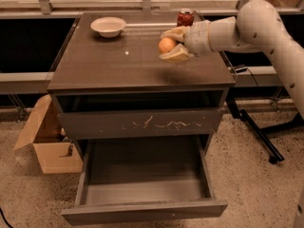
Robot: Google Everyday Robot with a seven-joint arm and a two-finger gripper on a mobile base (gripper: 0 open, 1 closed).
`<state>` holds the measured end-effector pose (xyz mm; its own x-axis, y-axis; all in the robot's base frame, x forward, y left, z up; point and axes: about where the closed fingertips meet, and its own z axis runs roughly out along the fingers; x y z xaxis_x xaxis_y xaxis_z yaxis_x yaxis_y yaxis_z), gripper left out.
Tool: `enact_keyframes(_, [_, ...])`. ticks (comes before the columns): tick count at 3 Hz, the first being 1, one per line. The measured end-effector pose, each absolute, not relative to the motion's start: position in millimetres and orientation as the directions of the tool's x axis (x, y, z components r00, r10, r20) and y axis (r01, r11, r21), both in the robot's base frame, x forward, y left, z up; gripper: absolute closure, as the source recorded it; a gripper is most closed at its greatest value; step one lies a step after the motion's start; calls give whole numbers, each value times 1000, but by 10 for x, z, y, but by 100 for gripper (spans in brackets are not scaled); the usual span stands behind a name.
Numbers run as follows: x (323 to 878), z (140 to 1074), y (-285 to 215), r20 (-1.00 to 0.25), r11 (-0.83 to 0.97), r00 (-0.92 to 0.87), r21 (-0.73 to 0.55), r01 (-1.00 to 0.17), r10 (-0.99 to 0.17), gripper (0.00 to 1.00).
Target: Pick orange from middle drawer and place on counter
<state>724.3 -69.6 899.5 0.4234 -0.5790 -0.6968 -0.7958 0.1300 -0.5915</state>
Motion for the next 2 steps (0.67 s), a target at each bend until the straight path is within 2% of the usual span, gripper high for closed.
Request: enact_keyframes(2, [7677,8819,-570,-751,226,270,-485,-845,-602,100])
